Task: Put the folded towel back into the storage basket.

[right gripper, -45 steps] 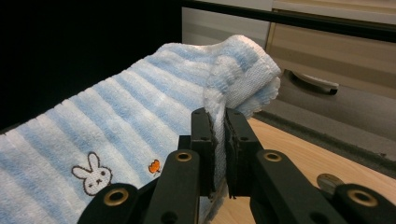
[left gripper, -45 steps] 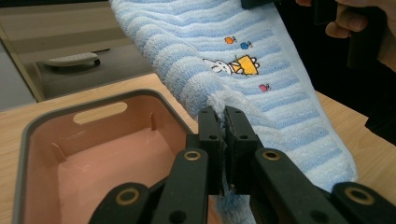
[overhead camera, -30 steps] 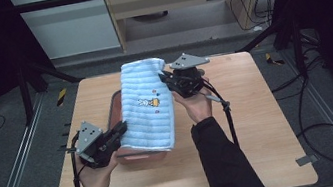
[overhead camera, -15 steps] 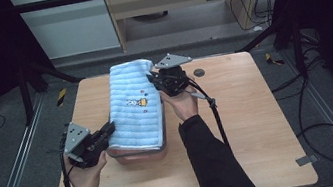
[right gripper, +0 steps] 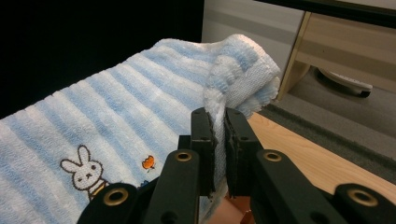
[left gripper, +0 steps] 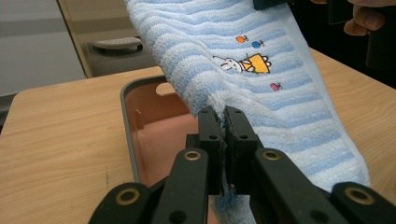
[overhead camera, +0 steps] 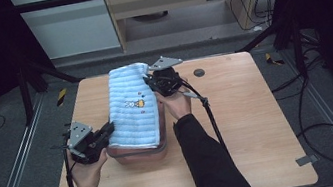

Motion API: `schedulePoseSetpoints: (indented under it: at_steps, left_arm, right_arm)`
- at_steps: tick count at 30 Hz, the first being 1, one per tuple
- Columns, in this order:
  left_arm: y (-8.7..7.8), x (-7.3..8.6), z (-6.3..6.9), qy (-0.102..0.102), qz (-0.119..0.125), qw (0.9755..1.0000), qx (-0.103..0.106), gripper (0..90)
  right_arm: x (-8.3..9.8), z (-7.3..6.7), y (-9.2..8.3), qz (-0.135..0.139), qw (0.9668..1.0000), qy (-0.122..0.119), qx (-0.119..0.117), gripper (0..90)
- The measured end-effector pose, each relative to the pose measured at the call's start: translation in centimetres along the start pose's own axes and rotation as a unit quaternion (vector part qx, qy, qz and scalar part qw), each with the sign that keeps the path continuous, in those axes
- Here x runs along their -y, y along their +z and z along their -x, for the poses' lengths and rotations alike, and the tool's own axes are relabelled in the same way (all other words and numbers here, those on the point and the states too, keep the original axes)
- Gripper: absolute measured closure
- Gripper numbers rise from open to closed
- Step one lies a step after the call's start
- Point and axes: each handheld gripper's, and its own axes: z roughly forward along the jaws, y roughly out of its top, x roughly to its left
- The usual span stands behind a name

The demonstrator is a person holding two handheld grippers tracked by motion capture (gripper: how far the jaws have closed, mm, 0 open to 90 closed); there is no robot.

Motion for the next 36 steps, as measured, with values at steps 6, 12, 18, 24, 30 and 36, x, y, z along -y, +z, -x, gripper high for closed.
schedulePoseSetpoints:
  at_steps: [6,12,18,24,30,36]
  left_arm:
    - [0.8,0.5,-0.3,-0.002,-0.010,0.9999,-0.003,86.4]
    - [2.0,1.1,-0.3,0.002,-0.026,0.9997,-0.004,86.4]
    - [2.4,1.5,-0.3,0.008,-0.034,0.9994,-0.007,86.4]
    - [2.9,2.3,-0.5,0.007,-0.048,0.9988,-0.009,86.4]
    - [3.0,2.9,-0.6,0.005,-0.056,0.9984,-0.011,86.3]
    - [3.3,3.4,-0.6,0.008,-0.064,0.9978,-0.015,86.4]
  right_arm:
    - [0.5,0.1,1.0,-0.013,0.9999,0.000,0.003,83.9]
    - [1.1,0.4,1.8,-0.022,0.9997,-0.004,0.007,83.9]
    - [2.1,0.7,2.3,-0.031,0.9995,0.000,0.009,83.8]
    - [3.6,0.7,3.2,-0.043,0.9990,0.006,0.008,83.8]
    - [4.3,0.5,3.6,-0.054,0.9985,0.006,0.008,83.8]
    - [5.0,0.4,4.1,-0.061,0.9981,0.006,0.007,83.7]
